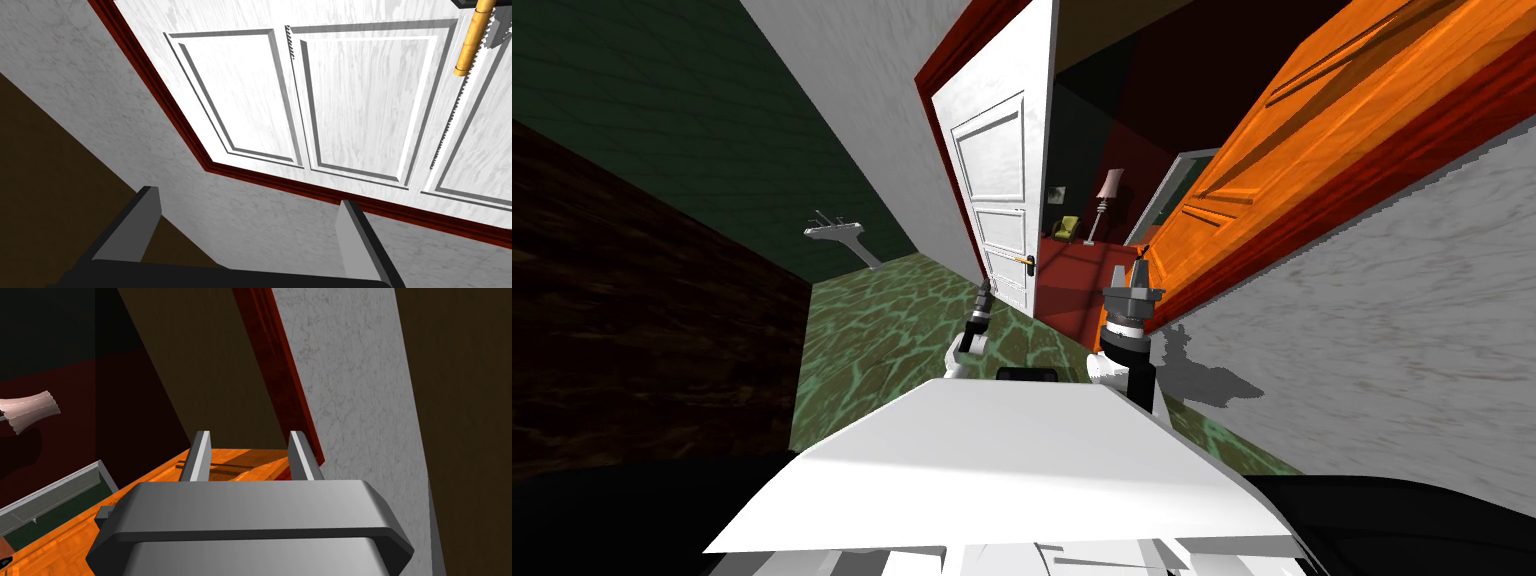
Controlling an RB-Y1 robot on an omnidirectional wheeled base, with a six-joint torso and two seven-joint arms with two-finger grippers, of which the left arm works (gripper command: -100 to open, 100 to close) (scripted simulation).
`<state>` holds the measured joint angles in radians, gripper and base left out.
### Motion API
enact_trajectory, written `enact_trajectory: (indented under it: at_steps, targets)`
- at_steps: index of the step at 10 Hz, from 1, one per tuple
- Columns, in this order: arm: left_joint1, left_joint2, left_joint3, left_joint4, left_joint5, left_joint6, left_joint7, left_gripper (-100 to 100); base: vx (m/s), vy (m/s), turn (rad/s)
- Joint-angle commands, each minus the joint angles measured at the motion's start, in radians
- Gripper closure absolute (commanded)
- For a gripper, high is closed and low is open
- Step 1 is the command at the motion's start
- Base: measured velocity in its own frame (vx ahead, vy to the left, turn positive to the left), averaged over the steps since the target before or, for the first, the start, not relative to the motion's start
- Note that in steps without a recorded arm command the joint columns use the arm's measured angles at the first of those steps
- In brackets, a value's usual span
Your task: Push the door open
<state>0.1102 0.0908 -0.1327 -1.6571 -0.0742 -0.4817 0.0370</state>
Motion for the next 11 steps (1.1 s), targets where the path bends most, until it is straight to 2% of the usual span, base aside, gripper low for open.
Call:
enact_trajectory:
  at_steps: [1, 11]
  targets:
    - [-0.018, -0.004, -0.008, 0.032, -0.003, 0.001, 0.003, -100, 0.046, 0.023, -0.013]
    - [-0.185, -0.011, -0.056, 0.306, -0.010, 0.015, 0.053, -100, 0.091, 0.056, -0.028]
